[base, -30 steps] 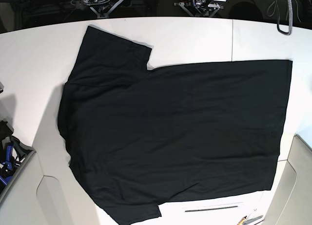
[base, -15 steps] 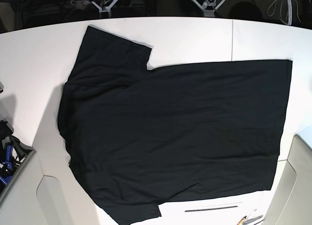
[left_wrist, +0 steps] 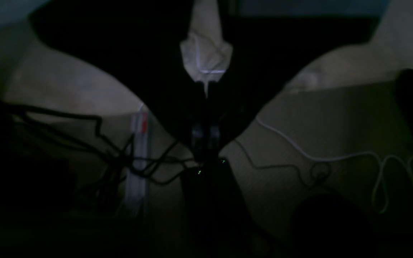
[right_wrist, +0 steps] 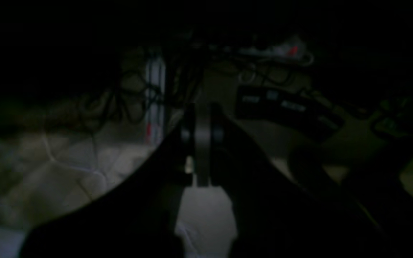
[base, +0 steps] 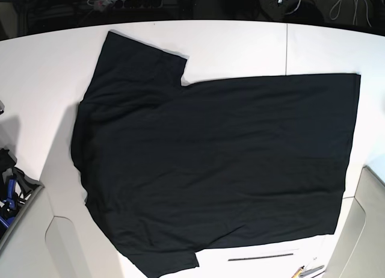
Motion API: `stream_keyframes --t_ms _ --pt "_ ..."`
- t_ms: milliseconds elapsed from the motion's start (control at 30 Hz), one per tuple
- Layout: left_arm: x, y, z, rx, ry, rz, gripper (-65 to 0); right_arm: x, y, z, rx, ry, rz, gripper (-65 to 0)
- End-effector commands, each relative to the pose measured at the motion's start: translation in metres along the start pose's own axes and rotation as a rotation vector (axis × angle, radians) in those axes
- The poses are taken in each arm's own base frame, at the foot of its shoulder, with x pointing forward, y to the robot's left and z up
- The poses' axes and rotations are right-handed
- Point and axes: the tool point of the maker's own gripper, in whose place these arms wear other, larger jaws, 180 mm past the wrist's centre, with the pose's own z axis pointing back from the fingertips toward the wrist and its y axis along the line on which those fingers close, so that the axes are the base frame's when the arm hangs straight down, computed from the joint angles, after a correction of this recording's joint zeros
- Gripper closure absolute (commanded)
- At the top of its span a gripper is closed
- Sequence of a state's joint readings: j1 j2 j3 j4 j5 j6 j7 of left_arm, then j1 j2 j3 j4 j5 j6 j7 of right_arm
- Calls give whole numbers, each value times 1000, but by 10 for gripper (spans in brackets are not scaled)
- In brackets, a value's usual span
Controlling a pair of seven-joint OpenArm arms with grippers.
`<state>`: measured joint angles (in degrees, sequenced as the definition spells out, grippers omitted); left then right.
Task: Fold the T-shirt properly
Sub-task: 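Move both grippers from rest toward the black T-shirt's shoulders, then grasp the shirt's shoulder corners with the left and right grippers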
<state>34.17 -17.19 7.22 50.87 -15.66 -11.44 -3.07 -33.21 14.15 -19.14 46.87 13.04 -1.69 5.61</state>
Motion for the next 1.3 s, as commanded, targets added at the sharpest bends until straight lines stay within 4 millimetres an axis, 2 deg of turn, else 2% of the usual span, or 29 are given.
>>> stream_keyframes --t_ms 0,100,200,400,533,633,700,833,933,1133,1200,1267 --pt "-3 10 10 -1 -9 0 0 -12 -3 12 8 1 13 0" --pt "-2 18 32 -31 -34 4 0 -19 -3 41 31 -26 37 0" --pt "8 11 59 -99 -80 -25 0 -7 0 71 43 -94 28 0" --pt "47 -16 117 -257 -172 -44 0 62 2 138 54 -303 -19 0" --pt "90 -27 155 -366 -245 -16 0 108 -2 180 50 -417 -60 0" --pt "124 -29 179 -430 -306 -9 0 138 -13 200 38 -493 -124 0" --pt "146 -26 191 -454 -356 5 0 155 -25 208 17 -545 -158 0" --pt "180 -7 207 -428 -464 51 0 184 -56 211 -53 -623 -258 0" --pt "192 3 207 -409 -479 53 0 210 -74 208 -59 -672 -386 0" --pt "205 1 204 -438 -484 74 0 273 -72 208 156 -831 -566 0" --pt "210 1 204 -438 -496 71 0 288 -78 207 182 -871 -601 0" --pt "214 1 203 -438 -504 65 0 298 -92 203 153 -902 -624 0"
